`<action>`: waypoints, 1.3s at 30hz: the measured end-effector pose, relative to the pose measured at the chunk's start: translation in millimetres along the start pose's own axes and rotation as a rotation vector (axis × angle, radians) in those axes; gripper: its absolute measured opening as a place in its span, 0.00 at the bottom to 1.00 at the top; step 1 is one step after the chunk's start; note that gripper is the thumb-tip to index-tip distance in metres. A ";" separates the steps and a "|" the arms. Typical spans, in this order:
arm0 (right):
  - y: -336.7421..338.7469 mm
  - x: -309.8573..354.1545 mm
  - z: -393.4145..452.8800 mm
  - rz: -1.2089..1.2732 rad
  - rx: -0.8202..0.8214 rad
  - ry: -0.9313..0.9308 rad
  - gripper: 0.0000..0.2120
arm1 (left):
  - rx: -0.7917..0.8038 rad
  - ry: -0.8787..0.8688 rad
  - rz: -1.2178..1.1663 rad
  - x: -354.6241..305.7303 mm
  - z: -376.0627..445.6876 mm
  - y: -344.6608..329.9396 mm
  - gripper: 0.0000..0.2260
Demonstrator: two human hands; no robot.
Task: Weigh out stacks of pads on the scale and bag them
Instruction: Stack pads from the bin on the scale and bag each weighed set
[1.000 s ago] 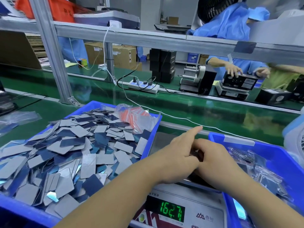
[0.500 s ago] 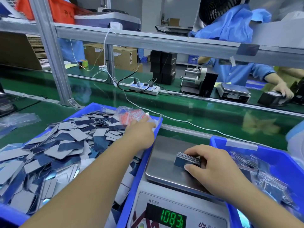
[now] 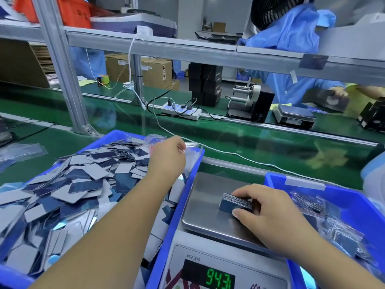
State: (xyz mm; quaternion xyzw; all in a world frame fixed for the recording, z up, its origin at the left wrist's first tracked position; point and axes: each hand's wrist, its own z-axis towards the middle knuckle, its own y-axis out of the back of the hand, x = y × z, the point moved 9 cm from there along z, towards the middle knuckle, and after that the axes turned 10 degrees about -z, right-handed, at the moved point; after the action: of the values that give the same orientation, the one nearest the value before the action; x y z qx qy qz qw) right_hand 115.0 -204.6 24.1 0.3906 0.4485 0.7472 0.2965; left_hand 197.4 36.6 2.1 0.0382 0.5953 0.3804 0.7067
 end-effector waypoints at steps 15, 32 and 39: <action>0.3 -20.4 -1.1 1.127 0.012 -0.360 0.11 | 0.625 0.342 -1.010 -67.8 -83.7 -38.6 0.09; 2.5 -20.0 -1.9 1.176 -0.038 -0.285 0.16 | 0.773 0.112 -0.705 -70.4 -104.3 -50.9 0.04; 8.4 -14.6 -3.4 1.158 -0.057 -0.218 0.12 | 0.868 0.063 -0.715 -76.6 -111.9 -56.0 0.07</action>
State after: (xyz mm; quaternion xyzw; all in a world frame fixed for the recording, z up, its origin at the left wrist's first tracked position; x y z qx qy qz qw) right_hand 118.9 -221.2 26.1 0.6385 0.1088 0.7546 -0.1049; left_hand 127.4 -92.3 3.7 0.1102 0.6939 -0.1617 0.6930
